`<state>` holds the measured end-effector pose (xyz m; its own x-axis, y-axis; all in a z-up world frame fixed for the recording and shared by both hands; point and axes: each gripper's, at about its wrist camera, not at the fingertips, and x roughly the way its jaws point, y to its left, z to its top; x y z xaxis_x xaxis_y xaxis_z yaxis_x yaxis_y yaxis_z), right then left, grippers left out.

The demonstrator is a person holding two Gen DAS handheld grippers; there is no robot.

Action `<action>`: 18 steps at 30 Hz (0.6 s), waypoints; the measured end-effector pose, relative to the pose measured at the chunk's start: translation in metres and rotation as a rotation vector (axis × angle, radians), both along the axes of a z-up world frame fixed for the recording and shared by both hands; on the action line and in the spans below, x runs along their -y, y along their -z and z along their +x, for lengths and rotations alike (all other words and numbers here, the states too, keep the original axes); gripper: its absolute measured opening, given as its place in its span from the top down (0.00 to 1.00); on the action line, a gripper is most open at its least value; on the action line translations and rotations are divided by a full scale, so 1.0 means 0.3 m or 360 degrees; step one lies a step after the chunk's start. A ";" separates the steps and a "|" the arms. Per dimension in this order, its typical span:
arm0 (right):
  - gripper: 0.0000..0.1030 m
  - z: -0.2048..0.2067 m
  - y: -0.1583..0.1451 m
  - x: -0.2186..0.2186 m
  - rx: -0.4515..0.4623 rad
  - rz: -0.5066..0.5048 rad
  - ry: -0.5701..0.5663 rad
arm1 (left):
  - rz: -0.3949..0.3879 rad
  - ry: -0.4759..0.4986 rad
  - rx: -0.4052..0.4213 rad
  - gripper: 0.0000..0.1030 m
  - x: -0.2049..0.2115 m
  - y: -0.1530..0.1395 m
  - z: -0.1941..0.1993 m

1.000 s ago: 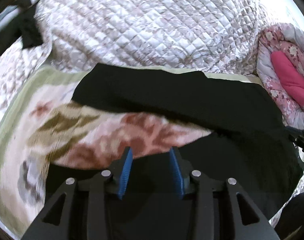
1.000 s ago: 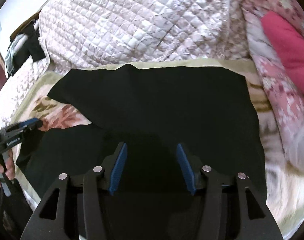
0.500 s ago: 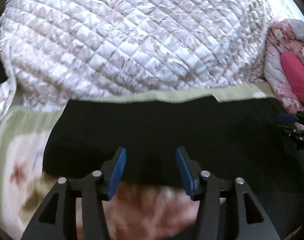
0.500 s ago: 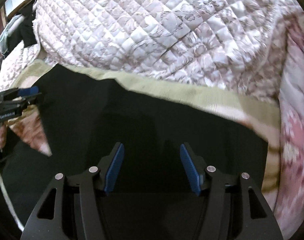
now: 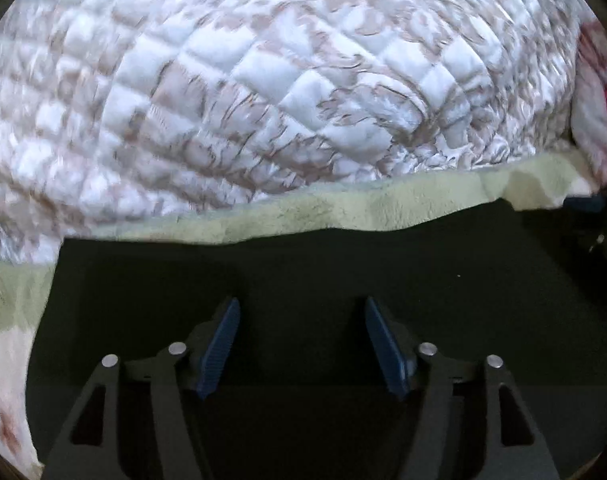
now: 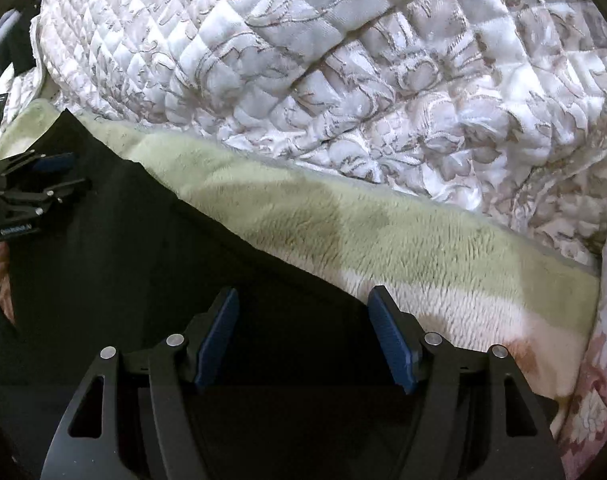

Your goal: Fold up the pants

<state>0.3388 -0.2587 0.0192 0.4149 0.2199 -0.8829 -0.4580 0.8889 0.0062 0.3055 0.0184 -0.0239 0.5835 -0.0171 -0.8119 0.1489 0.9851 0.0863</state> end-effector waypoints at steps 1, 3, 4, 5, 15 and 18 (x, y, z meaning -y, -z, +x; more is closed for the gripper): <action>0.77 -0.008 -0.004 -0.008 0.0000 0.0009 -0.0032 | 0.0025 0.0001 0.0005 0.40 0.011 0.003 0.000; 0.91 -0.022 -0.015 -0.024 0.0031 -0.0052 -0.0040 | 0.0053 0.0023 0.0023 0.57 0.043 -0.004 -0.006; 0.91 -0.027 -0.018 -0.027 0.0033 -0.0054 -0.0034 | 0.0099 0.0035 0.0039 0.70 0.064 -0.008 -0.010; 0.91 -0.035 -0.030 -0.027 0.0045 -0.0052 -0.0021 | 0.0138 0.0052 0.0055 0.86 0.084 -0.014 -0.017; 0.91 -0.395 -0.314 0.051 0.0318 0.0153 0.0018 | -0.0097 -0.0008 0.0285 0.96 0.027 -0.237 -0.304; 0.91 -0.582 -0.346 0.057 0.0342 0.0207 0.0025 | -0.0143 0.0021 0.0361 0.96 0.010 -0.291 -0.476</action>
<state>0.1641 -0.2758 0.1230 0.5944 0.3177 -0.7388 -0.4471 0.8941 0.0247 0.1626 0.0153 0.0635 0.7498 -0.0921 -0.6553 0.1485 0.9884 0.0310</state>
